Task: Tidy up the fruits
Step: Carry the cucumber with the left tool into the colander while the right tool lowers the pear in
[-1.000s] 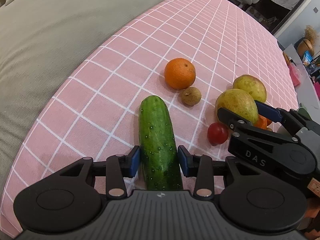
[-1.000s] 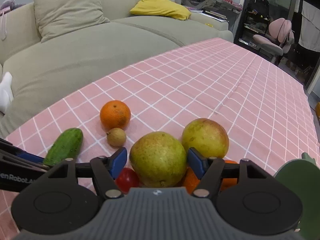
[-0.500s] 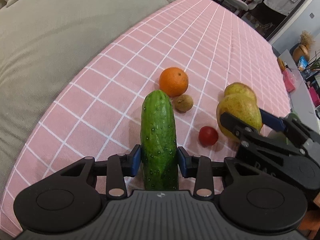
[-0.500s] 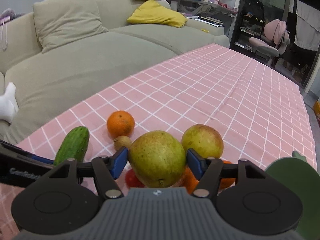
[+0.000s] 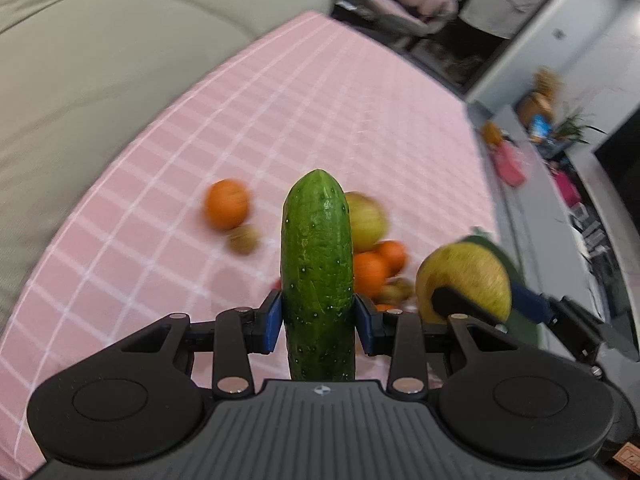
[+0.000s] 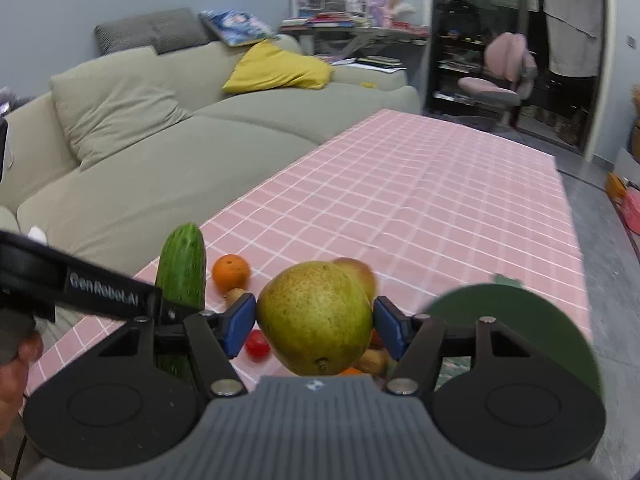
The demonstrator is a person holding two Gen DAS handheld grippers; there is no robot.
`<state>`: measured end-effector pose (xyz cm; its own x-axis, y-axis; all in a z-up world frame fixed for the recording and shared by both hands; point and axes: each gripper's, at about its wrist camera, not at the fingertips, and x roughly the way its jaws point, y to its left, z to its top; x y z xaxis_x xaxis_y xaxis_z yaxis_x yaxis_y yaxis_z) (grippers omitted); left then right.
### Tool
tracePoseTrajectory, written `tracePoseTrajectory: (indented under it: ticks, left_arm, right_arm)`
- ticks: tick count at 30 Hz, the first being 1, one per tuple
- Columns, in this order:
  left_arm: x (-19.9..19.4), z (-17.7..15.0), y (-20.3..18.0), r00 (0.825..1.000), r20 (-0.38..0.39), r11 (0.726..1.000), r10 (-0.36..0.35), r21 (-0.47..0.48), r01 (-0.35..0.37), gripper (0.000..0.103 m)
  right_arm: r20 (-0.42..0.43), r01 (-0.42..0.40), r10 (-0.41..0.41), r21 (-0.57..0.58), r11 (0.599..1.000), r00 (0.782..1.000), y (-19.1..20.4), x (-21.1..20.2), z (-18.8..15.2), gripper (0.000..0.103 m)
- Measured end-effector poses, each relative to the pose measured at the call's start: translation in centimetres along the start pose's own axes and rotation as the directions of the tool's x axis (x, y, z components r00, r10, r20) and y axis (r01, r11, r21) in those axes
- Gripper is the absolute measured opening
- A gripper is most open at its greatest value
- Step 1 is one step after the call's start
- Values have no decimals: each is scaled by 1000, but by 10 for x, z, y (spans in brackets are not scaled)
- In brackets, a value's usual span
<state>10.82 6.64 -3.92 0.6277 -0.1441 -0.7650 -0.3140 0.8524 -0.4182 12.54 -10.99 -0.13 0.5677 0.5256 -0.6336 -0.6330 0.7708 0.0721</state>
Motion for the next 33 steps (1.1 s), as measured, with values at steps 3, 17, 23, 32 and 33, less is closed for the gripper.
tracePoseTrajectory:
  ticks: [3, 17, 23, 32, 33]
  left_arm:
    - [-1, 3, -25, 999, 1, 998, -49, 51, 49, 42]
    - [47, 23, -112, 955, -87, 948, -283, 129, 292, 42]
    - [82, 19, -124, 962, -122, 955, -243, 142, 259, 42]
    - [111, 2, -130, 979, -169, 962, -113, 226, 151, 42]
    - [113, 2, -130, 977, -179, 964, -113, 219, 152, 42]
  right_arm:
    - [-2, 27, -27, 23, 999, 1000, -18, -20, -3, 62]
    - [-85, 149, -144, 66, 987, 986, -101, -46, -26, 62]
    - [-145, 141, -129, 75, 987, 981, -121, -28, -30, 62]
    - [-311, 68, -69, -13, 998, 948, -132, 13, -39, 62]
    - [-328, 59, -62, -20, 998, 943, -133, 16, -39, 62]
